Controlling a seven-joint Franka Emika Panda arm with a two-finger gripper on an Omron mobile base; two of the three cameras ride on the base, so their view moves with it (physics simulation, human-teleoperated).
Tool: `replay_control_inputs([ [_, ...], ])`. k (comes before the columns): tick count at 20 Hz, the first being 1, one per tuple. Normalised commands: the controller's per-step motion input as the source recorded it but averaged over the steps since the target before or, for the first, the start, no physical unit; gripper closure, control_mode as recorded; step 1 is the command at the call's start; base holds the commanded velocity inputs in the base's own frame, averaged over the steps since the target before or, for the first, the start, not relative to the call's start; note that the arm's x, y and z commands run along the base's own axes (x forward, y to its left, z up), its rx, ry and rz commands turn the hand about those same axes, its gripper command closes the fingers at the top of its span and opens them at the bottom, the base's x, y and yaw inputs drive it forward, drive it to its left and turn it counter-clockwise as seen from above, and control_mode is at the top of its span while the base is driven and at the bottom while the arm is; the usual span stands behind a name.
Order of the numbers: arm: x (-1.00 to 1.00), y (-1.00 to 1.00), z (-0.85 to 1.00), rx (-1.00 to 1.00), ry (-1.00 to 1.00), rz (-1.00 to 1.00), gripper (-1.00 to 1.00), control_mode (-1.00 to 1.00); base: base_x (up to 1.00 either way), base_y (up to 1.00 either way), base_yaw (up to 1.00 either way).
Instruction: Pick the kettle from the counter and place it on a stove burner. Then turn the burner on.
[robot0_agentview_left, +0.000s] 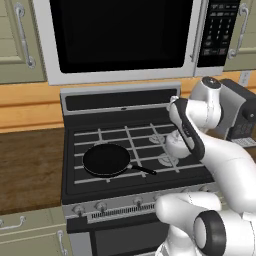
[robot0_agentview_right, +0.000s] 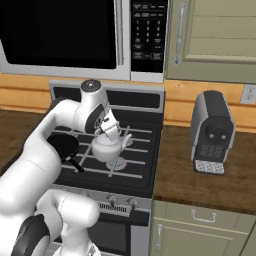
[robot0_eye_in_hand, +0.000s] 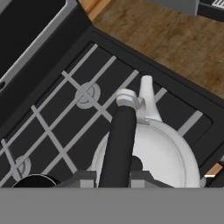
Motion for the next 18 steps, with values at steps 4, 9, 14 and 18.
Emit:
replay_control_inputs([
  [4, 0.00, -0.17, 0.00, -0.01, 0.01, 0.00, 1.00, -1.00, 0.00, 0.00, 0.00],
  [9, 0.00, 0.00, -0.11, -0.02, 0.05, 0.00, 1.00, -1.00, 0.00, 0.00, 0.00],
  [14, 0.02, 0.07, -0.20, -0.03, 0.04, 0.00, 1.00, -1.00, 0.00, 0.00, 0.00],
  [18, 0.10, 0.08, -0.11, 0.00, 0.00, 0.00, 1.00, -1.00, 0.00, 0.00, 0.00],
])
